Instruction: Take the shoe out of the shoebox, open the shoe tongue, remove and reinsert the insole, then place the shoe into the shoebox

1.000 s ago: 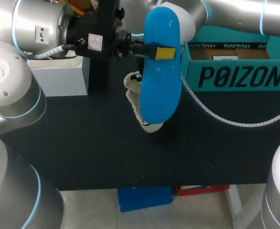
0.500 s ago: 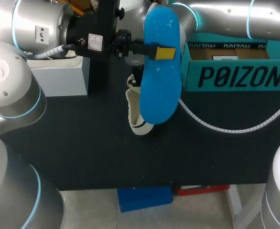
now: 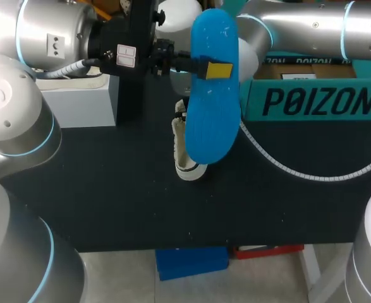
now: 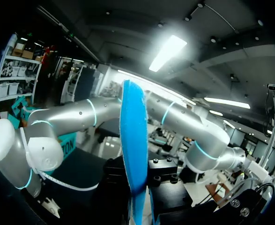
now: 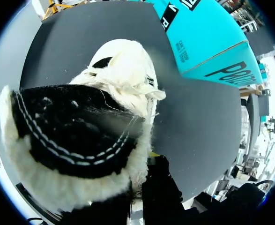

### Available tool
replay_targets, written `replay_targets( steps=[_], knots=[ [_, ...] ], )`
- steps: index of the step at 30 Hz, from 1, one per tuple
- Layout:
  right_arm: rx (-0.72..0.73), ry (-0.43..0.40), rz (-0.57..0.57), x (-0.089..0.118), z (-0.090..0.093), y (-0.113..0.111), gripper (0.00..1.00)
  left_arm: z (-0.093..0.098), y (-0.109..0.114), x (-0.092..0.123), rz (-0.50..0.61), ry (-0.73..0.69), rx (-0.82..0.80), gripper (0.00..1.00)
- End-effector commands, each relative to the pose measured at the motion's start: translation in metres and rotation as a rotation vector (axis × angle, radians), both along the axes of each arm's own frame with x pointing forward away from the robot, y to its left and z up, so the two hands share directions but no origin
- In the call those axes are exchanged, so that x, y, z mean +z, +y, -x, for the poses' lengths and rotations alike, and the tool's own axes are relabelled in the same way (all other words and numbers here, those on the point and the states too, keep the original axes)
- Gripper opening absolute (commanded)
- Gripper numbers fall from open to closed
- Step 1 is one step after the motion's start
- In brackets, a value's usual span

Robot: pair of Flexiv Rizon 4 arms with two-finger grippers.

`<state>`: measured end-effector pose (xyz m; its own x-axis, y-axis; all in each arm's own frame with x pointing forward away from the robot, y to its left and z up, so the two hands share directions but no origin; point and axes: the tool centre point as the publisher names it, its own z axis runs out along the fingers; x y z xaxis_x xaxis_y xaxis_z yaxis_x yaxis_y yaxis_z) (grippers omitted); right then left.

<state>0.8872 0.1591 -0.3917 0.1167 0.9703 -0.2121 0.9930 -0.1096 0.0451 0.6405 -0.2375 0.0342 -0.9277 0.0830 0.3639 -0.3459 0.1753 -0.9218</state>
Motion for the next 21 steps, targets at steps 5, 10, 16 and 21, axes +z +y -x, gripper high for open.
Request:
replay_targets(
  steps=[5, 10, 16, 21],
  knots=[
    [0.048, 0.01, -0.003, -0.001, 0.0, -0.012, 0.0, 0.001, -0.001, 0.0, -0.004, 0.001, 0.003, 0.0],
    [0.081, 0.0, -0.021, -0.002, -0.002, -0.016, 0.0, 0.001, -0.001, 0.0, -0.004, 0.001, 0.003, 0.0],
    [0.06, -0.013, -0.118, 0.006, 0.003, -0.028, 1.0, 0.001, -0.001, 0.0, -0.004, 0.001, 0.003, 0.0],
    [0.073, -0.11, -0.373, 0.043, 0.016, -0.023, 1.0, 0.001, -0.001, 0.0, -0.004, 0.001, 0.003, 0.0]
  ],
)
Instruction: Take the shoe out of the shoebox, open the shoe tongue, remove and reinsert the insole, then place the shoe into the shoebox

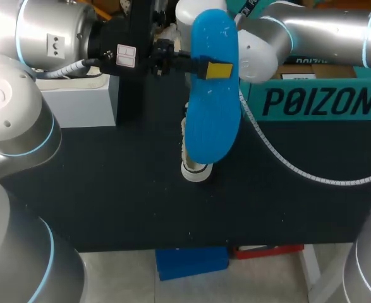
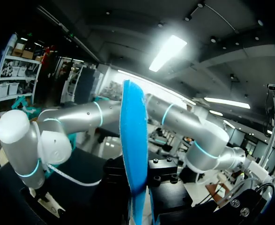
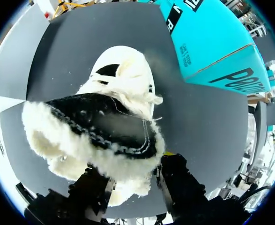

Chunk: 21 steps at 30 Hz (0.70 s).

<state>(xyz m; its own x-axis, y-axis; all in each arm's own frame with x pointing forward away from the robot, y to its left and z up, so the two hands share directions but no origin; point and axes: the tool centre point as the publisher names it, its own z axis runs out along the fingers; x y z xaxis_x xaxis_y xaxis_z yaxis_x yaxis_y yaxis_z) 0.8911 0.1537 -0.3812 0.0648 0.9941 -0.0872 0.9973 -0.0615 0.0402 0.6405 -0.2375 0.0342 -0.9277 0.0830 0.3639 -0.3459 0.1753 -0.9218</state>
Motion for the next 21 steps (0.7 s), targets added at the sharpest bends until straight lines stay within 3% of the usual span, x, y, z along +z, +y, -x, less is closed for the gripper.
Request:
replay_targets(
  steps=[1, 5, 17, 21],
  knots=[
    [0.012, -0.119, -0.33, 0.042, 0.023, -0.016, 1.0, 0.001, -0.001, 0.0, -0.004, 0.001, 0.003, 0.0],
    [0.052, -0.231, -0.645, 0.077, 0.029, -0.013, 1.0, 0.001, -0.001, 0.0, -0.004, 0.001, 0.003, 0.0],
    [0.052, -0.231, -0.645, 0.077, 0.029, -0.013, 1.0, 0.001, -0.001, 0.0, -0.004, 0.001, 0.003, 0.0],
    [-0.058, -0.25, -0.889, 0.088, 0.037, -0.032, 1.0, 0.001, -0.001, 0.0, -0.004, 0.001, 0.003, 0.0]
  ],
)
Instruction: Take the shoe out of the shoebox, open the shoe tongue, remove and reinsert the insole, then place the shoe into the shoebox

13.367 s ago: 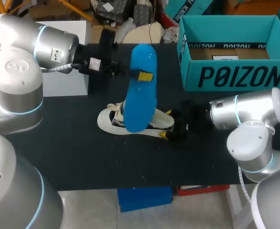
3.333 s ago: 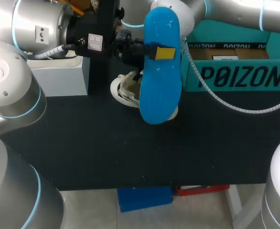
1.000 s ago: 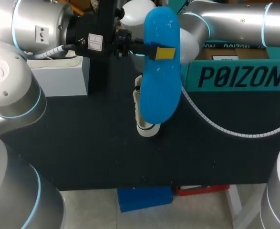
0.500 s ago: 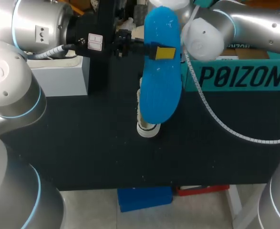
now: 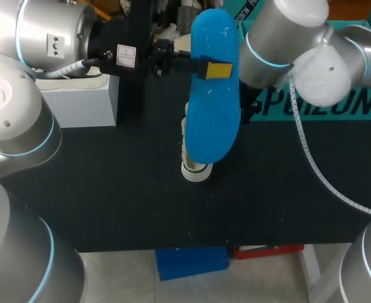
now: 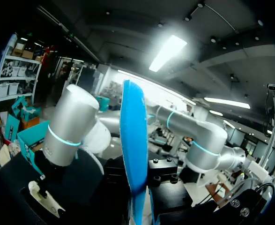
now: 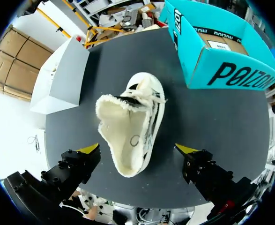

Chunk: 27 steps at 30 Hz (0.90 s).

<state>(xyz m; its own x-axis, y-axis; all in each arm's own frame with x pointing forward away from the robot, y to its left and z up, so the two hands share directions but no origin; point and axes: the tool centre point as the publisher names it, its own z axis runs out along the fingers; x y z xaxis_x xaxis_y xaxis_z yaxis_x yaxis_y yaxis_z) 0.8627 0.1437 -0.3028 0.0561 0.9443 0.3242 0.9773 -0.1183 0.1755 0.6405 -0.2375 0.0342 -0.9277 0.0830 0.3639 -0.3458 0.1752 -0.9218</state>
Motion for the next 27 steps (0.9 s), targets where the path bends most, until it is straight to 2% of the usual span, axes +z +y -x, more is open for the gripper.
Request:
replay_targets(
  steps=[1, 7, 18, 27],
  knots=[
    [-0.028, -0.084, -0.551, 0.015, 0.01, -0.025, 1.0, 0.001, -0.001, 0.0, -0.004, 0.001, 0.003, 0.0],
    [-0.055, -0.105, -0.78, 0.042, 0.01, -0.035, 1.0, 0.001, -0.001, 0.0, -0.004, 0.001, 0.003, 0.0],
    [0.019, -0.085, -1.03, 0.069, 0.011, -0.03, 1.0, 0.001, -0.001, 0.0, -0.004, 0.001, 0.003, 0.0],
    [0.077, -0.073, -1.179, 0.086, 0.01, -0.023, 1.0, 0.001, -0.001, 0.0, -0.004, 0.001, 0.003, 0.0]
  ],
)
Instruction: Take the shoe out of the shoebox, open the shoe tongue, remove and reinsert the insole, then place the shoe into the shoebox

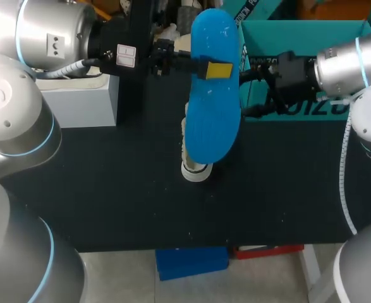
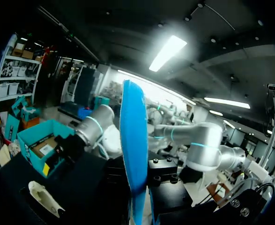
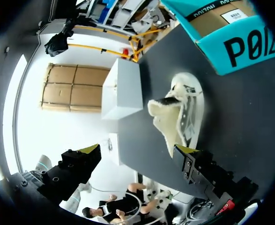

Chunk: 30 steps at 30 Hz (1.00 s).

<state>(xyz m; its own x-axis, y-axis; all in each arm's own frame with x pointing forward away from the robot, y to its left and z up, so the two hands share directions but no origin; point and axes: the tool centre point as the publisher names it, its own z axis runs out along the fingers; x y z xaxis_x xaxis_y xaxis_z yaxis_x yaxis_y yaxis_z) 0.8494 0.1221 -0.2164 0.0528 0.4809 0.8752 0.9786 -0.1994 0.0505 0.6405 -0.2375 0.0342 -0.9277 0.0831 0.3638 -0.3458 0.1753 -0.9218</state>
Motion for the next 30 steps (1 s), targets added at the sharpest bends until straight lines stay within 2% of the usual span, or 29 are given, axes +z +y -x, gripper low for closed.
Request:
replay_targets(
  steps=[1, 6, 13, 17, 18, 23, 24, 26, 30],
  knots=[
    [0.038, -0.093, -0.448, 0.001, -0.003, -0.001, 1.0, 0.001, -0.001, 0.0, -0.004, 0.001, 0.003, 0.0],
    [0.046, -0.1, -0.485, 0.005, -0.002, 0.001, 1.0, 0.001, -0.001, 0.0, -0.004, 0.001, 0.003, 0.0],
    [0.05, -0.116, -0.468, 0.008, 0.0, 0.002, 1.0, 0.001, -0.001, 0.0, -0.004, 0.001, 0.003, 0.0],
    [0.05, -0.116, -0.468, 0.008, 0.0, 0.002, 1.0, -0.002, -0.005, -0.001, 0.088, -0.18, 0.028, 0.0],
    [0.05, -0.116, -0.468, 0.008, 0.0, 0.002, 1.0, -0.004, -0.006, -0.004, 0.118, -0.238, 0.063, 0.0],
    [0.05, -0.116, -0.468, 0.008, 0.0, 0.002, 1.0, -0.004, -0.011, -0.029, 0.114, -0.452, 0.14, 0.0],
    [0.05, -0.116, -0.468, 0.008, 0.0, 0.002, 1.0, -0.004, -0.013, -0.038, 0.096, -0.449, 0.127, 0.0],
    [0.05, -0.116, -0.468, 0.008, 0.0, 0.002, 1.0, -0.007, -0.02, -0.059, 0.072, -0.356, 0.079, 0.0],
    [0.05, -0.116, -0.468, 0.008, 0.0, 0.002, 1.0, -0.007, -0.02, -0.059, 0.072, -0.356, 0.079, 0.0]
  ],
)
